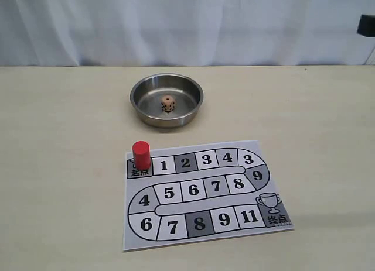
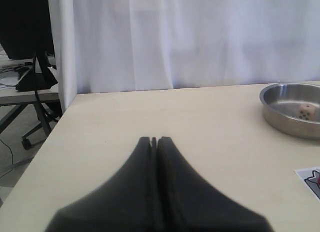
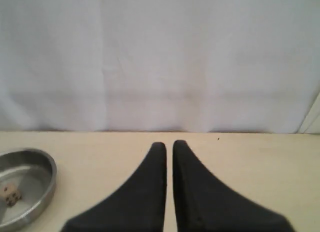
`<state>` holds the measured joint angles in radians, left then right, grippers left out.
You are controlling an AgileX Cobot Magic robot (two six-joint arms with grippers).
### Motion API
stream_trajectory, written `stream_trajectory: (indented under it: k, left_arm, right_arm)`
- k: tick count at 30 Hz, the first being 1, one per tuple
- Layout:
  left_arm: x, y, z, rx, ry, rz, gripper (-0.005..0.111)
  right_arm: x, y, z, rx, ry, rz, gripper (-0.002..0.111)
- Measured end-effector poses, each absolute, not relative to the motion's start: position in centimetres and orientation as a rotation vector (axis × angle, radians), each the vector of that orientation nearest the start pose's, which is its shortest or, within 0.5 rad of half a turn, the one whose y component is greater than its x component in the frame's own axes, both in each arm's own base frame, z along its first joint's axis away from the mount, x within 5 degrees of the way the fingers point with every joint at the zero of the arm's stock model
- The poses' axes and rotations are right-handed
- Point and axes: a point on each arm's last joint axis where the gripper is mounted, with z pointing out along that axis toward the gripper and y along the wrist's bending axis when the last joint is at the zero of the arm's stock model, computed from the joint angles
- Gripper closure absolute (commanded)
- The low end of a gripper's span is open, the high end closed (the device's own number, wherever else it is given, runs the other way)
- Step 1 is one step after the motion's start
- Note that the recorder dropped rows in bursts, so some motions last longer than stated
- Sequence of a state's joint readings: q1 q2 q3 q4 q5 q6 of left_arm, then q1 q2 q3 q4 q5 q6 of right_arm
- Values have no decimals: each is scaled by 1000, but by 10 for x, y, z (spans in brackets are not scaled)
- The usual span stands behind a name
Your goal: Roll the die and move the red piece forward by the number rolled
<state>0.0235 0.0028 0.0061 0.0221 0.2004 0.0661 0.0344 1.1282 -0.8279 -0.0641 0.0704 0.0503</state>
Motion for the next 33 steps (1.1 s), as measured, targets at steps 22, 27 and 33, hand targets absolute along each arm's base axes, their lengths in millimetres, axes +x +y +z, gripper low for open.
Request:
stream_trajectory:
  k: [22,27,33]
  left_arm:
    - [56,2,193,51,1693,87,107]
    - [56,2,193,51,1693,87,107]
    - [56,2,193,51,1693,87,107]
  right_arm:
    - [358,117,268,-438,2280,105,104]
    - [381,129,257,-480,2323,124,90]
    - [408,143,243,-494,2373,184,74]
